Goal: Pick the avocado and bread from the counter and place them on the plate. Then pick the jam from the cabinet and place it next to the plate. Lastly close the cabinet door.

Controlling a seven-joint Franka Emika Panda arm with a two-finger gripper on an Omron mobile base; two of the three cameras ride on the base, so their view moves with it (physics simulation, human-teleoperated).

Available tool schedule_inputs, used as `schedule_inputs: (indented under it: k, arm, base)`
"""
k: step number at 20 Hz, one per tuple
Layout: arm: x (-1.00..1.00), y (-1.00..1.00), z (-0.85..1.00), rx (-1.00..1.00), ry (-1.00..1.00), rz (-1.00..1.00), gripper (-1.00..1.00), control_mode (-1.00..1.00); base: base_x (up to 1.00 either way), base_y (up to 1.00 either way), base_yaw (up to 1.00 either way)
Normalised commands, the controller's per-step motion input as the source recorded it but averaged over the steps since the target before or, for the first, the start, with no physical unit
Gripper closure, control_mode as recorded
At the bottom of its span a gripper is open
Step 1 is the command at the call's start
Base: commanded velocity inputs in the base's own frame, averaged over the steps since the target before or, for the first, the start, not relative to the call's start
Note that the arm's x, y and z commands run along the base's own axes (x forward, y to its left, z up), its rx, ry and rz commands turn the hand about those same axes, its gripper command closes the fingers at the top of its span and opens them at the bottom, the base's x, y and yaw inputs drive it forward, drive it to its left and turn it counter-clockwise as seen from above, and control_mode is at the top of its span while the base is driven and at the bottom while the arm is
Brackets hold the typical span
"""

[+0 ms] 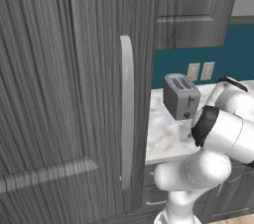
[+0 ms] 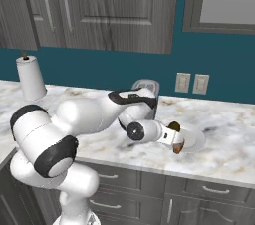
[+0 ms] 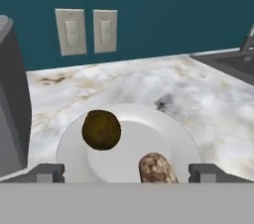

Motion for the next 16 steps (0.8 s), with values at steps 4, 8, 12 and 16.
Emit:
schedule_inputs:
  k: [4,8,12,16]
  arm:
    - [-0.37,0.0,1.0,0.22,0.0,0.01,-1.0,-1.0]
    - [-0.32,0.0,1.0,0.26,0.07,0.06,-1.0,-1.0]
    - [-0.27,-0.15,1.0,0.28,0.12,0.1,-1.0,-1.0]
    - [-0.32,-0.42,1.0,0.28,0.11,0.15,-1.0,-1.0]
  base:
    - [0.0,0.0,0.0]
    - [0.0,0.0,0.0]
    - [0.0,0.0,0.0]
    - [0.0,0.0,0.0]
